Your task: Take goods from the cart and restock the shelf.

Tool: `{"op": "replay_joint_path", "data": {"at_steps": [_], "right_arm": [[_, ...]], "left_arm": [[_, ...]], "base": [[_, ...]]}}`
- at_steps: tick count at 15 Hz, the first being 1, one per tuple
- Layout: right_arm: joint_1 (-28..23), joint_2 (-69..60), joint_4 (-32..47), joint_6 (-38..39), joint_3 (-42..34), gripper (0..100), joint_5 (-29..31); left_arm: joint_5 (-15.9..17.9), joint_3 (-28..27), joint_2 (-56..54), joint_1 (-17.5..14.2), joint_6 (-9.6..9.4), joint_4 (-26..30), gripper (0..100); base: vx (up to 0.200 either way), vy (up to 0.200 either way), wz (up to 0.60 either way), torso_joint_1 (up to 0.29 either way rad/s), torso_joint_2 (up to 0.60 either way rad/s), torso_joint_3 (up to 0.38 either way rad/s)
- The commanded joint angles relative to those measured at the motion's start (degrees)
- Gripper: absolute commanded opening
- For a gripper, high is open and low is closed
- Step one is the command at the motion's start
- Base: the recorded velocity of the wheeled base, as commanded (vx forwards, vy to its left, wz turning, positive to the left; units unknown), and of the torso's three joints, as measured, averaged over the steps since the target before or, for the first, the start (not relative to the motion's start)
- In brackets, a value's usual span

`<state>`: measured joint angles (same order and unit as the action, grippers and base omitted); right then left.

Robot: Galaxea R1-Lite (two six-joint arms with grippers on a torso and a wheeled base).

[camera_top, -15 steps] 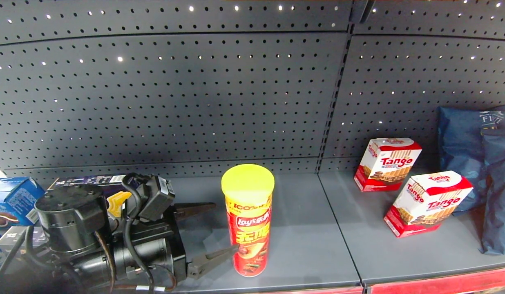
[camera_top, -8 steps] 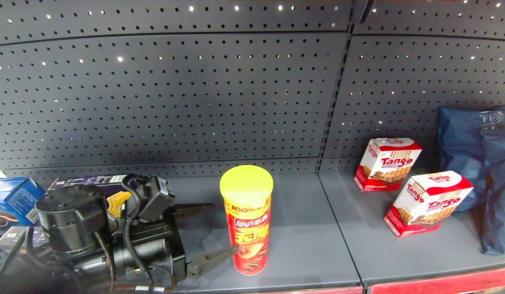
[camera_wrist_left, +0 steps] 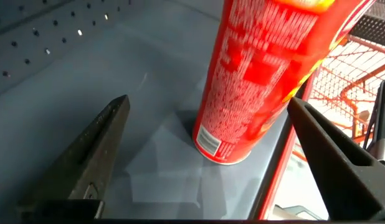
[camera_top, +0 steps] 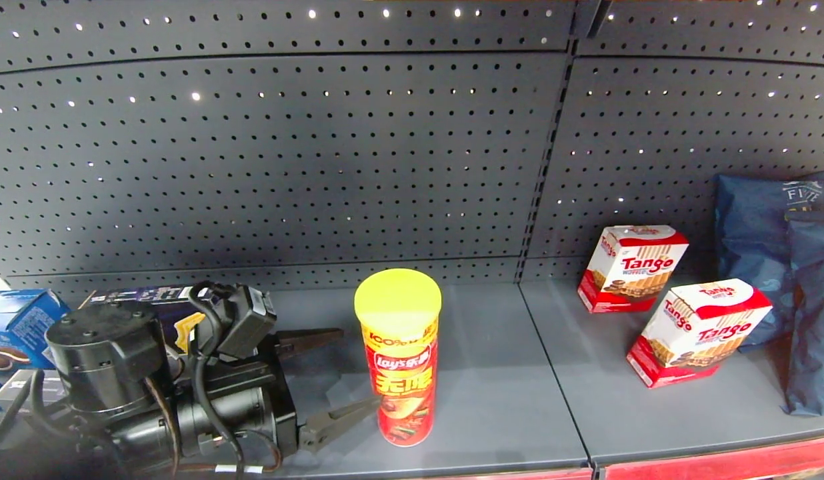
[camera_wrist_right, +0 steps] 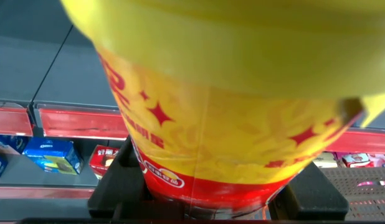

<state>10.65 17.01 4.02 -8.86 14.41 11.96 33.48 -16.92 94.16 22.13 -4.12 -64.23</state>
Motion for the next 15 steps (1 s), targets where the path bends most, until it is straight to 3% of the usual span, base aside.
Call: {"op": "replay_joint_path", "data": {"at_steps": [1, 6, 11, 15], "right_arm": [[0.1, 0.0, 0.0, 0.0, -0.4, 0, 0.0], [0.1, 0.0, 0.0, 0.0, -1.0, 0, 0.0], [0.0, -0.1, 0.0, 0.0, -1.0, 0, 0.1], [-0.4, -0.3, 0.0, 0.0, -1.2, 0, 0.3]], "left_arm": [[-0.1, 0.4, -2.2, 0.0, -0.01, 0.0, 100], [0.0, 4.2, -9.7, 0.2, 0.17, 0.0, 100], [-0.5, 3.8, -15.1, -0.6, 0.25, -0.1, 100], [-1.0, 5.3, -22.2, -5.2, 0.25, 0.0, 100]], "base": [[0.000, 0.000, 0.00, 0.000, 0.00, 0.000], [0.000, 0.000, 0.00, 0.000, 0.00, 0.000], [0.000, 0.000, 0.00, 0.000, 0.00, 0.000], [0.000, 0.000, 0.00, 0.000, 0.00, 0.000]]}}
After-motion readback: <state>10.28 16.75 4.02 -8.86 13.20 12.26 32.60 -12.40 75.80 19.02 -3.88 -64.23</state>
